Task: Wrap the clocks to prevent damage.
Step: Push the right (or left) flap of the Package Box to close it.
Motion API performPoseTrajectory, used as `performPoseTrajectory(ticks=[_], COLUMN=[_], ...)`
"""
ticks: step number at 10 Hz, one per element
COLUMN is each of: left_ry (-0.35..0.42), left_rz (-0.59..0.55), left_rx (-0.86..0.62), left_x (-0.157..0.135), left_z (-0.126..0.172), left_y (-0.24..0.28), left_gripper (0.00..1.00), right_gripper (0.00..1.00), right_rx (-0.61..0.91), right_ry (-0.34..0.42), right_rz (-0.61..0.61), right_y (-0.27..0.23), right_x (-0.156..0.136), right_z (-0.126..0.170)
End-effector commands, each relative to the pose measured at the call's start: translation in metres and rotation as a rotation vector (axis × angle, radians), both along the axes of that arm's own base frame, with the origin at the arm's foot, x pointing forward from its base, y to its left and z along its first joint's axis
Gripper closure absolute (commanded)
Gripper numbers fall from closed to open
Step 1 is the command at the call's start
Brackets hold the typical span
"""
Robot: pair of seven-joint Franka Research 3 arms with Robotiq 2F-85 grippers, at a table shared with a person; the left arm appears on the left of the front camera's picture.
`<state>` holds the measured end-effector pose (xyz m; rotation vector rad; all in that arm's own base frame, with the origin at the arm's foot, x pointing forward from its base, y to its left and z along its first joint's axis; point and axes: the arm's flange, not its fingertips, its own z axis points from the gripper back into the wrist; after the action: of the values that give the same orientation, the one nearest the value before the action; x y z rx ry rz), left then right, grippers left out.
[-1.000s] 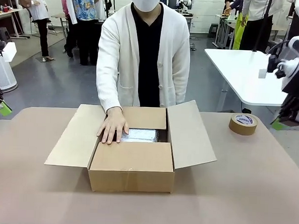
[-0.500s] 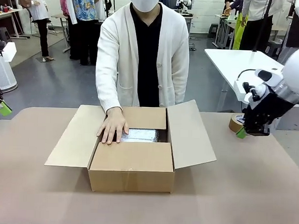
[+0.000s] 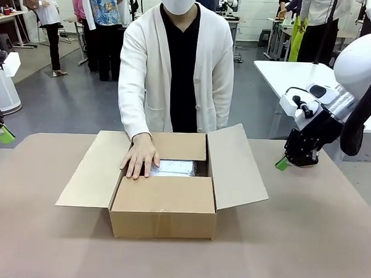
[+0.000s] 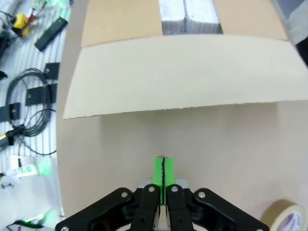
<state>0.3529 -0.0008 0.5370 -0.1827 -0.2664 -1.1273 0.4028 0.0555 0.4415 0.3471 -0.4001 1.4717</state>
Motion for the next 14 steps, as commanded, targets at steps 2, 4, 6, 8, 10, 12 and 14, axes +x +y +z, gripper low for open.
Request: performPoseTrajectory(ticks=[2, 4, 6, 8, 10, 12, 14], left_ry=[-0.014, -0.014, -0.014, -0.014, -0.014, -0.014, -0.014], left_rz=[-0.007, -0.007, -0.007, -0.007, -0.007, -0.007, -0.007], left_rx=[-0.007, -0.007, -0.007, -0.007, -0.007, -0.007, -0.007], left_x=[0.001, 0.001, 0.001, 0.001, 0.001, 0.001, 0.001], left_z=[-0.001, -0.001, -0.001, -0.001, -0.001, -0.001, -0.001], left_y=[0.002, 0.002, 0.002, 0.002, 0.002, 0.002, 0.002], left_gripper=[1.0, 1.0, 1.0, 1.0, 1.0, 1.0, 1.0], right_gripper=[0.99, 0.99, 0.99, 0.99, 0.99, 0.99, 0.99], right_rx=[-0.011, -0.028, 0.18, 0.318, 0.353, 0.407, 0.437], right_ry=[-0.029, -0.014, 0.051, 0.087, 0.086, 0.026, -0.015], right_rz=[0.013, -0.003, 0.11, 0.238, 0.267, 0.235, 0.117], right_y=[-0.001, 0.0, -0.016, -0.023, -0.022, -0.021, -0.013], right_x=[-0.004, -0.001, 0.011, 0.017, 0.028, 0.033, 0.045], right_z=[-0.001, 0.003, -0.018, -0.042, -0.061, -0.08, -0.095])
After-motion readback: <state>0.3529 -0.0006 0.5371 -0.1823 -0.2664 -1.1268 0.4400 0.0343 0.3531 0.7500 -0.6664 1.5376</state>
